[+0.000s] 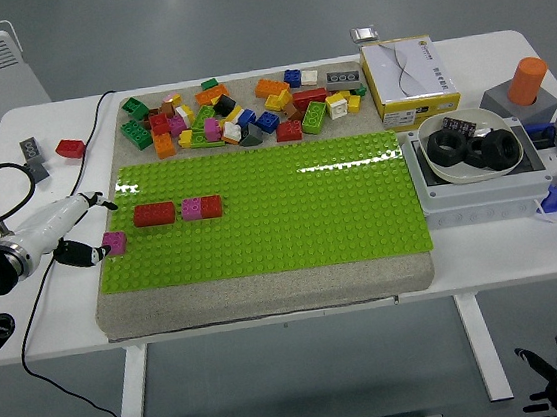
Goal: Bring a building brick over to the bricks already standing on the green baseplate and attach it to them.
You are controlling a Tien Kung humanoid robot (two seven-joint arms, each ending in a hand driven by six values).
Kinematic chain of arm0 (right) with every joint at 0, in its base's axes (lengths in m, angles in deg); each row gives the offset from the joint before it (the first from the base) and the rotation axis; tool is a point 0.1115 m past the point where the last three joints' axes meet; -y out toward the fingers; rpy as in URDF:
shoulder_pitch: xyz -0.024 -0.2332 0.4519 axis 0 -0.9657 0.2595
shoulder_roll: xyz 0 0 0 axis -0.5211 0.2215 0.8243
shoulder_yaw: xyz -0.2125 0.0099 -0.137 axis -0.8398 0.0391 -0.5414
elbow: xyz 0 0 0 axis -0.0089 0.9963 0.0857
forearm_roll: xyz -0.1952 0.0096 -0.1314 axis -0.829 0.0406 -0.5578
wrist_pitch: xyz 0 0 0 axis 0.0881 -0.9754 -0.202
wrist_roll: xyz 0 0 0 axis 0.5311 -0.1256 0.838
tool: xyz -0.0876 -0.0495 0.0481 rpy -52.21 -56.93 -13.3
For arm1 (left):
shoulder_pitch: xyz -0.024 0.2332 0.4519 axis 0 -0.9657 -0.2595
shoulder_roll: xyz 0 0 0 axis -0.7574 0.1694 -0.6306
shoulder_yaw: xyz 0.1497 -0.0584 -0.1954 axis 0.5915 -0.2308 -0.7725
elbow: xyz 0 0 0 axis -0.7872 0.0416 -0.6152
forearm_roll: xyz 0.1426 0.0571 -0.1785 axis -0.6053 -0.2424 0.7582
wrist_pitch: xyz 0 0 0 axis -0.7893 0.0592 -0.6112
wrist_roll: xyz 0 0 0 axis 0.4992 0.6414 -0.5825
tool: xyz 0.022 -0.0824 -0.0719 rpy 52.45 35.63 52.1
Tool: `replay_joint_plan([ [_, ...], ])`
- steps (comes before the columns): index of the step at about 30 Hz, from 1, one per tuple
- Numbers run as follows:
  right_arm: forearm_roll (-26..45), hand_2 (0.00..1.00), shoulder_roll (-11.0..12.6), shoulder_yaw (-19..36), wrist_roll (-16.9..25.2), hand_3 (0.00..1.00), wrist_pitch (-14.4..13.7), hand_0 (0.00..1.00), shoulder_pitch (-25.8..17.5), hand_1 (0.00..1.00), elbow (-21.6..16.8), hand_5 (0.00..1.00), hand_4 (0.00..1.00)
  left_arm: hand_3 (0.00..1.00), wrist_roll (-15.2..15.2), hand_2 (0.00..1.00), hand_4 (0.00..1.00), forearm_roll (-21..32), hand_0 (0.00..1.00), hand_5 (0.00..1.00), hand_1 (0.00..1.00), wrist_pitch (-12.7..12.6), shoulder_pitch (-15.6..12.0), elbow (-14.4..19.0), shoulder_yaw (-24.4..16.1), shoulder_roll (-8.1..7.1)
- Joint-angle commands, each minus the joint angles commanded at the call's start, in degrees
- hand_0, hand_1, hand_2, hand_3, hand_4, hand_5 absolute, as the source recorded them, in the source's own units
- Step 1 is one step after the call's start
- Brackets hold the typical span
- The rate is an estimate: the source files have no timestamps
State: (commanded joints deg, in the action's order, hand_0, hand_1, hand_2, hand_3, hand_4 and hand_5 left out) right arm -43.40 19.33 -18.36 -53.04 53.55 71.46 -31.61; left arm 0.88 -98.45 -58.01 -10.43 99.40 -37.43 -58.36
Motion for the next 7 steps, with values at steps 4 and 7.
replay_joint_plan([
  [4, 0.04, 0.609, 0.09, -0.06, 0.00, 0.782, -0.02, 0.545, 0.09, 0.523, 0.03, 0.998, 0.937, 0.812, 0.66, 0.998, 0.713, 1.30, 0.998, 0.082, 0.998, 1.10, 0.96, -1.45, 0.76, 0.53],
  [7, -0.01, 0.609, 0.15, -0.05, 0.00, 0.781, 0.00, 0.546, 0.16, 0.520, 0.06, 0.998, 0.936, 0.810, 1.00, 0.998, 0.718, 2.24, 0.998, 0.082, 0.998, 1.61, 1.58, -2.58, 1.17, 0.84],
])
